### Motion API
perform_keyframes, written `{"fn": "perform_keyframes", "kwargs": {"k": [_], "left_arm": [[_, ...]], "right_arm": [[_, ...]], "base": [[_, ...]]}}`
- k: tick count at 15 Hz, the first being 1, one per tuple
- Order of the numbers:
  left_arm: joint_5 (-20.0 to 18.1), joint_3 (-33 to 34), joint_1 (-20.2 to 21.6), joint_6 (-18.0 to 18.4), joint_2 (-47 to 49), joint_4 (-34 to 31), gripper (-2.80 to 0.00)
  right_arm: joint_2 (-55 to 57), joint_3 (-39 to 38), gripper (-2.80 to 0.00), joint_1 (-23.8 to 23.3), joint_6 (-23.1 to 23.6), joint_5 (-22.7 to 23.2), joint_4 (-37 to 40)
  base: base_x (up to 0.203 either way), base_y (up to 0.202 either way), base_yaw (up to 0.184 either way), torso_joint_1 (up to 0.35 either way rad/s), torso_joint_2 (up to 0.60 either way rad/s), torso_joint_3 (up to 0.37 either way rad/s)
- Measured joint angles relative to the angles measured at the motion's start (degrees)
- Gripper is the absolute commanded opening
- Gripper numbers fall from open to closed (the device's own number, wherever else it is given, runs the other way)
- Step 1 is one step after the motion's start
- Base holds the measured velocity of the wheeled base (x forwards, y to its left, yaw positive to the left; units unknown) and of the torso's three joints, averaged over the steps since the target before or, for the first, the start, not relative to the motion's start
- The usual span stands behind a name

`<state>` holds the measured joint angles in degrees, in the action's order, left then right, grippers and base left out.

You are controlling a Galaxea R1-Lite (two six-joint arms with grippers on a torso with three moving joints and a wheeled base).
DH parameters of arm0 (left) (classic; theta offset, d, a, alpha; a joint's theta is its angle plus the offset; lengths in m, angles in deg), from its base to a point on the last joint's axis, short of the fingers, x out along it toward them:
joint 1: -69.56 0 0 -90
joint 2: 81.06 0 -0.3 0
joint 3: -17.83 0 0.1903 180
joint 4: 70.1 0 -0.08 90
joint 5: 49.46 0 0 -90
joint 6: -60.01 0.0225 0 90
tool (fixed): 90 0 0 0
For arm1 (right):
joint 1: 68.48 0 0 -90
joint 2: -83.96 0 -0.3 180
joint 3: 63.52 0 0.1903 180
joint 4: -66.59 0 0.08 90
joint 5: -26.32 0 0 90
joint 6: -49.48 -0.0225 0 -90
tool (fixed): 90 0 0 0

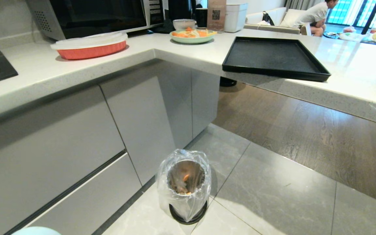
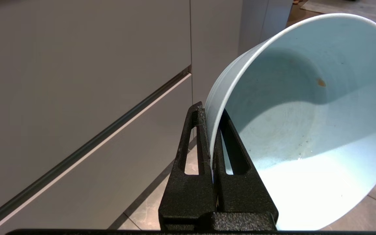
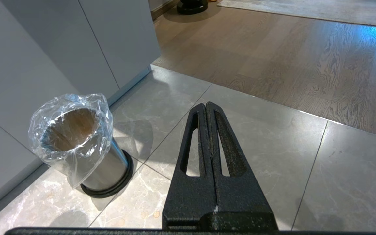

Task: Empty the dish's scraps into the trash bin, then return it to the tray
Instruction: Put the bowl back to the table

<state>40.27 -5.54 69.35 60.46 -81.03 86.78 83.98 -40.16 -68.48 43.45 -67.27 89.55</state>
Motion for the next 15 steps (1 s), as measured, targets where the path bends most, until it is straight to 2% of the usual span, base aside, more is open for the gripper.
{"fn": "perform_keyframes", "kwargs": {"k": [4, 15], "left_arm": [[0.05, -0.02, 0.05, 0.01, 0.0, -0.03, -2.8], [0.0, 0.0, 0.05, -0.02, 0.0, 0.0, -2.8]], "right_arm": [[0.0, 0.0, -2.8, 0.0, 0.0, 0.06, -0.08], [0.0, 0.0, -2.8, 0.0, 0.02, 0.01, 0.0]], "base": [[-0.002, -0.001, -0.023, 0.001, 0.0, 0.001], [0.002, 0.008, -0.172, 0.002, 0.0, 0.003]]}}
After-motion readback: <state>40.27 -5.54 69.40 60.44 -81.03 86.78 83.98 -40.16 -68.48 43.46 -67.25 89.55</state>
